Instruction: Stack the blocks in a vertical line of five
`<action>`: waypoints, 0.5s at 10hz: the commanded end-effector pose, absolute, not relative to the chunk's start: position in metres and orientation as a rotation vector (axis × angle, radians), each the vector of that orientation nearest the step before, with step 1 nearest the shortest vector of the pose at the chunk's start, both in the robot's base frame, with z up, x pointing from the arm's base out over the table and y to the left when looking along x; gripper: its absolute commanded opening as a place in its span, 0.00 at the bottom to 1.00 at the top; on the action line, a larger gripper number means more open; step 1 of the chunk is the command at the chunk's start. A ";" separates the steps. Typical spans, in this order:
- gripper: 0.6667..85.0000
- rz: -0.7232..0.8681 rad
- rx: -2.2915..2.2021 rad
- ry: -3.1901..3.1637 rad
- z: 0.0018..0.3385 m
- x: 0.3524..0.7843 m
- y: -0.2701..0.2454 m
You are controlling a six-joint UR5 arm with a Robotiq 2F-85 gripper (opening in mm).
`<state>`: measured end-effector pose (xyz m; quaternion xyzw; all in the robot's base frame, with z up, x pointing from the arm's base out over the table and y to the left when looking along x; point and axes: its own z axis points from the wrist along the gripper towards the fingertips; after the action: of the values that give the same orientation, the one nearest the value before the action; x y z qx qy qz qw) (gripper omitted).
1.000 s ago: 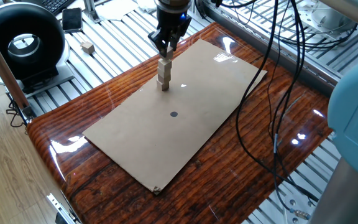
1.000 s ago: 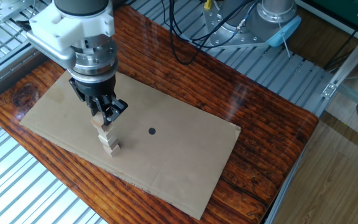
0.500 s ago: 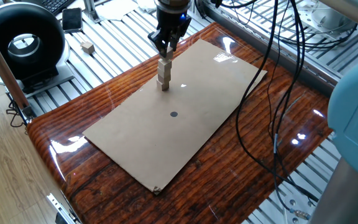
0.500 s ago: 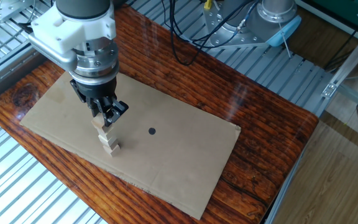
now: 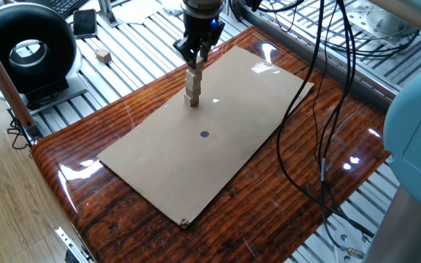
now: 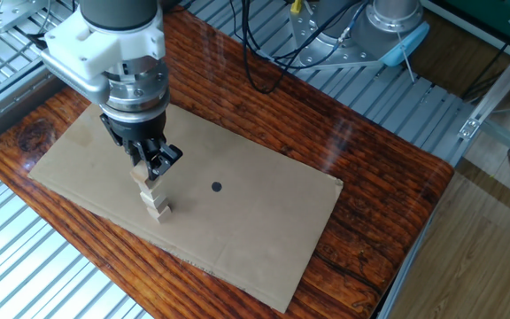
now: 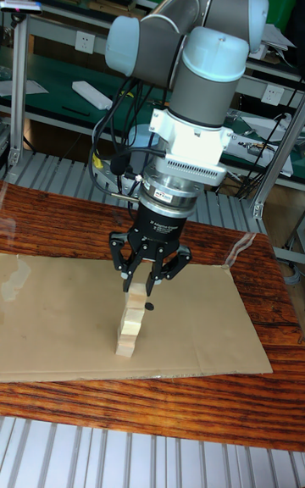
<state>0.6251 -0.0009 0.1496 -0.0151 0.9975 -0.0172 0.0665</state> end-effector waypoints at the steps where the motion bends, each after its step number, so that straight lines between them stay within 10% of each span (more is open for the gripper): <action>1: 0.00 -0.043 -0.013 3.008 0.152 0.626 0.004; 5: 0.00 -0.040 0.004 3.010 0.150 0.627 0.005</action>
<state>0.6265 0.0024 0.1492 -0.0055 0.9977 -0.0190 0.0653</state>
